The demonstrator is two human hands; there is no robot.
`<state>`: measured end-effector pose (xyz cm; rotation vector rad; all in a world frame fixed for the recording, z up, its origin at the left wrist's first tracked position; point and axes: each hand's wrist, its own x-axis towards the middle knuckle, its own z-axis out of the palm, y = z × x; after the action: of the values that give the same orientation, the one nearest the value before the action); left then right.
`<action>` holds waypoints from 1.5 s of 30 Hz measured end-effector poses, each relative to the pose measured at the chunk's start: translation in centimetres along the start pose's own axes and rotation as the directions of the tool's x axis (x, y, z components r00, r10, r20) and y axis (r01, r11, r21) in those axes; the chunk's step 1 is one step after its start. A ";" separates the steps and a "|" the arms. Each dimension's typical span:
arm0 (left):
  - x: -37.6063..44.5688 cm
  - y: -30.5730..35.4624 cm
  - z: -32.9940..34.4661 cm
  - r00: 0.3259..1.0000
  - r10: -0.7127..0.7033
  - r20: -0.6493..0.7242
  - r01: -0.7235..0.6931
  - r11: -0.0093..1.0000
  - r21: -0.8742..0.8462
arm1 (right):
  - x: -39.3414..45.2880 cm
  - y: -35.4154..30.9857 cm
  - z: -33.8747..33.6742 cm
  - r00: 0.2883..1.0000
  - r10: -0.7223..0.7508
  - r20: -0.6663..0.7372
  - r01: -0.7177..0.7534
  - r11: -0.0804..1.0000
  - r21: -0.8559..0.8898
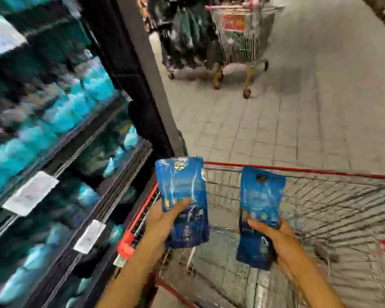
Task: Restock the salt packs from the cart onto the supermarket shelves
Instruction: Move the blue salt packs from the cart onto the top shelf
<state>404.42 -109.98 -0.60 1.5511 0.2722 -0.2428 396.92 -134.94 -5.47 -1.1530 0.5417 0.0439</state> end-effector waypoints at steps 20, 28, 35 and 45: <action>-26.9 18.2 -27.2 0.509 0.535 -0.674 -0.580 0.792 0.191 | -17.5 -11.1 39.2 0.444 -0.372 0.815 0.500 0.858 0.119; -30.6 27.3 -31.7 0.181 0.688 -0.703 -0.677 0.606 0.419 | -22.9 -15.6 50.8 0.197 -0.482 0.854 0.529 0.785 0.321; -28.4 31.9 -36.2 0.047 0.674 -0.737 -0.625 0.595 0.505 | -24.5 -18.2 59.8 0.131 -0.516 0.847 0.506 0.769 0.390; -26.8 29.9 -37.8 0.021 0.741 -0.671 -0.283 0.648 0.707 | -23.2 -16.3 61.3 -0.031 -0.633 0.773 0.864 0.372 0.339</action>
<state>387.97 -72.44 36.35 1.9077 0.5750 1.5128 405.27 -82.54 36.35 -1.3766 -1.1482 -0.3306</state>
